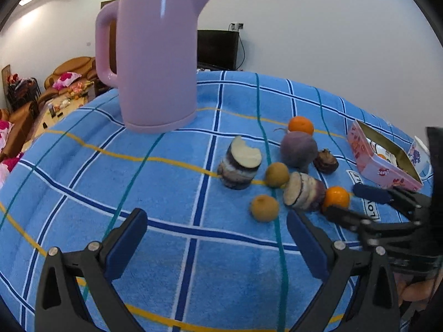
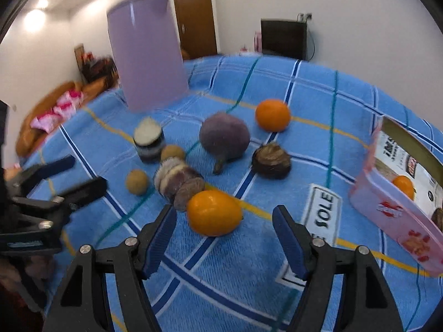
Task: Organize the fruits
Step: 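Grasp an orange with the right tool while the left tool grasps a small yellow fruit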
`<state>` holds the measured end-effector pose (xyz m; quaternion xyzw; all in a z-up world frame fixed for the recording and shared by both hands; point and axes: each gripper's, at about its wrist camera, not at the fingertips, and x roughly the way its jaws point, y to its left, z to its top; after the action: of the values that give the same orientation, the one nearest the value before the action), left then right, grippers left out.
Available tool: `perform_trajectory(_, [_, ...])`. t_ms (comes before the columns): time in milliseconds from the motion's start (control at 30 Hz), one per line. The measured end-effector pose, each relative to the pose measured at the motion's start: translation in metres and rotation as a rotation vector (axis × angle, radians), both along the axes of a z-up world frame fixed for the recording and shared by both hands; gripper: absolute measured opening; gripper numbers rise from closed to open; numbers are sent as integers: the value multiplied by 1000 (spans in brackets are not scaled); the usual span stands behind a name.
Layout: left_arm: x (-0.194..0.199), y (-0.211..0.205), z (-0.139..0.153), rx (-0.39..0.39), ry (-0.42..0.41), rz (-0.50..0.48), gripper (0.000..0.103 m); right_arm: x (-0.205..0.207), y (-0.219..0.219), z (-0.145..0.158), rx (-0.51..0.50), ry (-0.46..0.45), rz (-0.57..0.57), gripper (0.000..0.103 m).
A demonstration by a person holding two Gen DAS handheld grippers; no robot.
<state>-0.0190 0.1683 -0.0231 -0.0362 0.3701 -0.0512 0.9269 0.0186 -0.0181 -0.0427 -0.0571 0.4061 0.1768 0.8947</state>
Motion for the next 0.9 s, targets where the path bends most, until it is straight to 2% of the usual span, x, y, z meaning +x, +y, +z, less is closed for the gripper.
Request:
perform_trajectory(33, [0,0,0,-5,1,-4,102,3,2,-3,-11,18,5,59])
perform_trajectory(133, [0,-4,0,5,-2,-25,99,8,8,-6,-49,27,19,55])
perform_trajectory(200, [2,-12,0,13,1,-47,94,7,9,-5,-64,22,21,52])
perform_trajectory(233, [3,-15,0,15,4,-57,92,7,9,-4,-64,20,27,46])
perform_trajectory(333, [6,-25,-1,29,14,-88,82,5,4,-2,-50,19,25,45])
perform_trajectory(400, [9,-31,-1,43,20,-107,70,4,-3,-1,-15,21,13,45])
perform_trajectory(467, [11,-38,-1,49,27,-136,60,1,-19,6,64,-1,-10,45])
perform_trajectory(600, [21,-51,-6,52,68,-160,45,-7,-47,15,202,-44,-49,45])
perform_trajectory(733, [32,-56,-14,35,128,-176,40,-2,-54,13,263,-24,-69,45])
perform_trajectory(833, [33,-56,-15,38,128,-161,29,1,-55,12,283,-11,-72,45])
perform_trajectory(900, [33,-54,-16,23,125,-162,28,0,-56,13,280,-17,-70,45])
